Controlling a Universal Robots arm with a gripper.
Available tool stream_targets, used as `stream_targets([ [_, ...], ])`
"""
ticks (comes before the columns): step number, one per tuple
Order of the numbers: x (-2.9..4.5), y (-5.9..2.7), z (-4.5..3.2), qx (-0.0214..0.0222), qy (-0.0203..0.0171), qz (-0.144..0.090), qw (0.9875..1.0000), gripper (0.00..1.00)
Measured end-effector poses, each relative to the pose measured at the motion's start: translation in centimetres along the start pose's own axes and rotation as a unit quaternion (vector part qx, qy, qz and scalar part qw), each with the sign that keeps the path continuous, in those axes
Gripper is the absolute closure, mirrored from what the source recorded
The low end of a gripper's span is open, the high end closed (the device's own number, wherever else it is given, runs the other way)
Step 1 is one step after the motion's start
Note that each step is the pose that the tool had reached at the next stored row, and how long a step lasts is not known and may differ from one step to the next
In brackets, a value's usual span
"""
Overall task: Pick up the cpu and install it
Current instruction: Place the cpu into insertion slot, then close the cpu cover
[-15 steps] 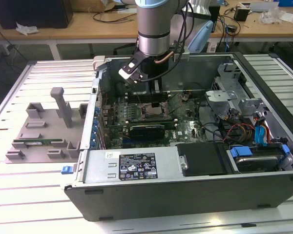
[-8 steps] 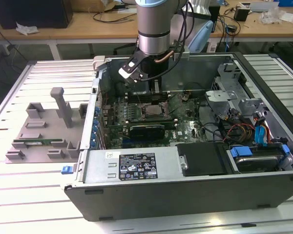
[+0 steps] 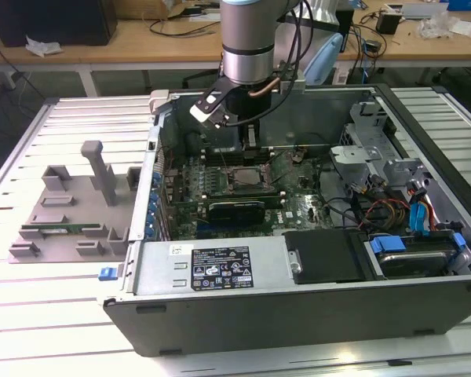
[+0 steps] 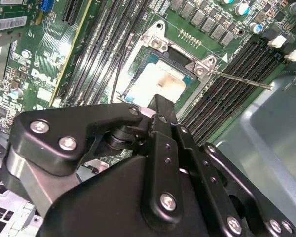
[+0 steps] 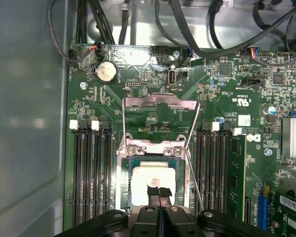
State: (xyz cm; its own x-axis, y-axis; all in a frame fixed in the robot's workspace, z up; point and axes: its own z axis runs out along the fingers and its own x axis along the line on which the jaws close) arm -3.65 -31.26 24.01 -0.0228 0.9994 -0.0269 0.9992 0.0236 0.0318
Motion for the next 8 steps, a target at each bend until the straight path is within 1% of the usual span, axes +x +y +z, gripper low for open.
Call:
stream_targets([
  [8,0.00,0.00,0.00,0.0012,0.0000,0.000,1.0000,0.89],
])
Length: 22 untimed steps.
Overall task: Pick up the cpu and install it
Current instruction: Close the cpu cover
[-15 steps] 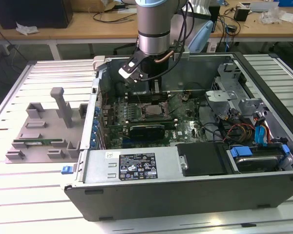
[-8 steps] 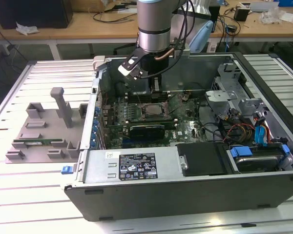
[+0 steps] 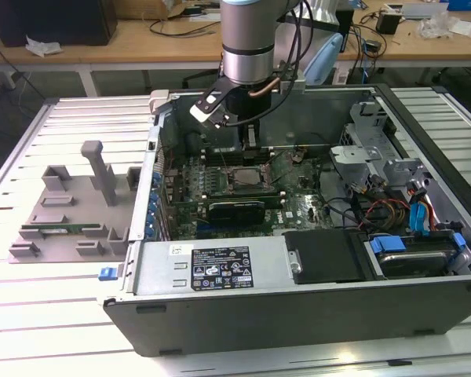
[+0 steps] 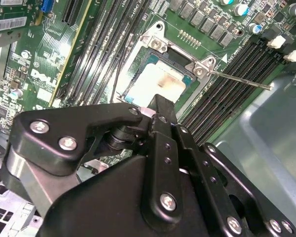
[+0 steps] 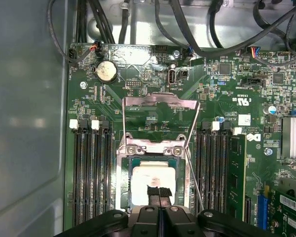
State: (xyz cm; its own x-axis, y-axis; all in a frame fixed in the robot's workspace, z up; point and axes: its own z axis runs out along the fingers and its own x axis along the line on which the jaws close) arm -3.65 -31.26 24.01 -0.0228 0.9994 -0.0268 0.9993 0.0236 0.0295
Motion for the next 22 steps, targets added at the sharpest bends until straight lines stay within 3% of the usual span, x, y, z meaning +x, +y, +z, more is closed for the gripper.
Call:
stream_targets([
  [1,0.00,0.01,-0.10,0.0001,0.0002,0.000,1.0000,0.89],
  [3,0.03,0.08,-2.59,0.0002,0.0000,0.000,1.0000,0.89],
  [4,0.02,0.10,-3.15,0.0001,0.0002,0.000,1.0000,0.89],
  [6,0.01,0.45,-3.18,0.0003,-0.0001,0.000,1.0000,0.89],
  [9,-0.03,2.33,-3.11,0.0002,0.0000,0.000,1.0000,0.89],
  [14,-0.12,6.07,-2.99,0.0002,0.0001,0.000,1.0000,0.89],
  [18,-0.20,10.09,-2.82,0.0015,0.0001,0.000,1.0000,0.89],
  [22,-0.19,10.94,-1.39,0.0052,0.0002,0.000,1.0000,0.89],
])
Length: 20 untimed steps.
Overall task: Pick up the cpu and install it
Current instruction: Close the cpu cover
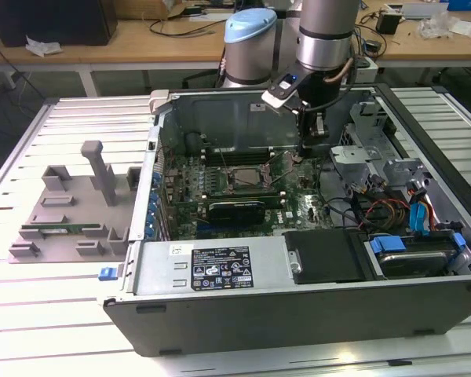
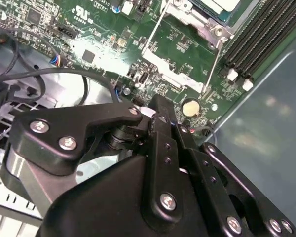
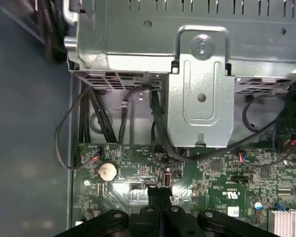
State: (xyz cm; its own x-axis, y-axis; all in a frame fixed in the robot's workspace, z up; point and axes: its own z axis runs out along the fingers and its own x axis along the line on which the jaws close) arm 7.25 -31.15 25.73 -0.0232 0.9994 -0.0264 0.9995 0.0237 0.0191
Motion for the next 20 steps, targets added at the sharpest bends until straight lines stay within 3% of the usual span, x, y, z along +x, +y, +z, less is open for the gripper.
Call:
stream_targets([
  [3,0.01,0.03,0.74,0.0034,0.0000,0.000,1.0000,0.89],
  [5,0.04,0.01,1.60,0.0095,0.0002,0.000,1.0000,0.89],
  [14,0.07,-0.76,1.66,0.0098,0.0001,0.000,1.0000,0.89],
  [20,0.10,-2.25,1.63,0.0081,0.0002,0.000,1.0000,0.89],
])
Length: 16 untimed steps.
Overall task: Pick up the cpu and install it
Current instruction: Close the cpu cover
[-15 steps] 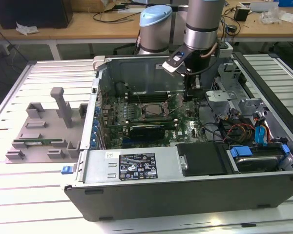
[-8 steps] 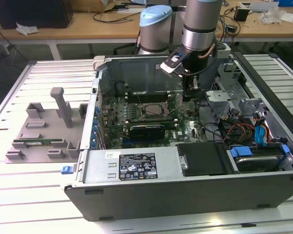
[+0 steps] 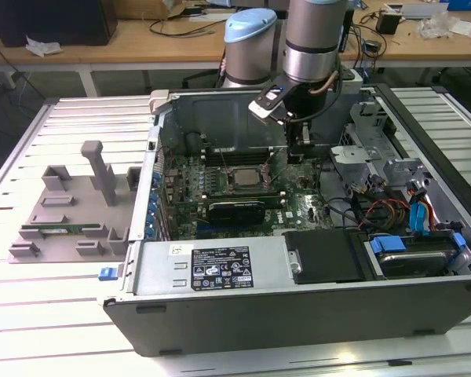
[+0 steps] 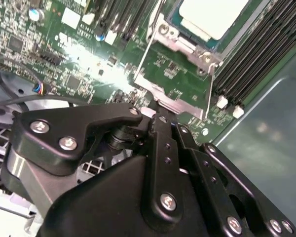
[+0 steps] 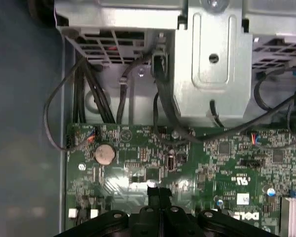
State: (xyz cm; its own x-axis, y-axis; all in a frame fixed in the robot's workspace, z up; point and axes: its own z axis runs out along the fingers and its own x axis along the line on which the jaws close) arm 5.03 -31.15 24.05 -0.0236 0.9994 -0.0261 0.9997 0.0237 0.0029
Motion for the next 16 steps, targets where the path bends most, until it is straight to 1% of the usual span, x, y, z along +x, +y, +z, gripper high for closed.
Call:
stream_targets([
  [3,0.03,-1.21,-0.01,-0.0016,-0.0001,0.000,1.0000,0.89],
  [6,0.07,-3.23,-0.02,-0.0026,0.0002,0.000,1.0000,0.89],
  [7,0.08,-3.70,-0.02,-0.0026,0.0002,0.000,1.0000,0.89],
  [10,0.11,-4.60,-0.01,-0.0027,0.0003,0.000,1.0000,0.89],
  [13,0.11,-4.66,-0.01,-0.0027,0.0003,0.000,1.0000,0.89],
  [14,0.13,-5.19,0.03,-0.0026,0.0003,0.000,1.0000,0.89],
  [15,0.15,-6.19,0.22,-0.0027,0.0003,0.000,1.0000,0.89],
  [16,0.11,-6.69,0.55,-0.0026,0.0003,0.000,1.0000,0.89],
])
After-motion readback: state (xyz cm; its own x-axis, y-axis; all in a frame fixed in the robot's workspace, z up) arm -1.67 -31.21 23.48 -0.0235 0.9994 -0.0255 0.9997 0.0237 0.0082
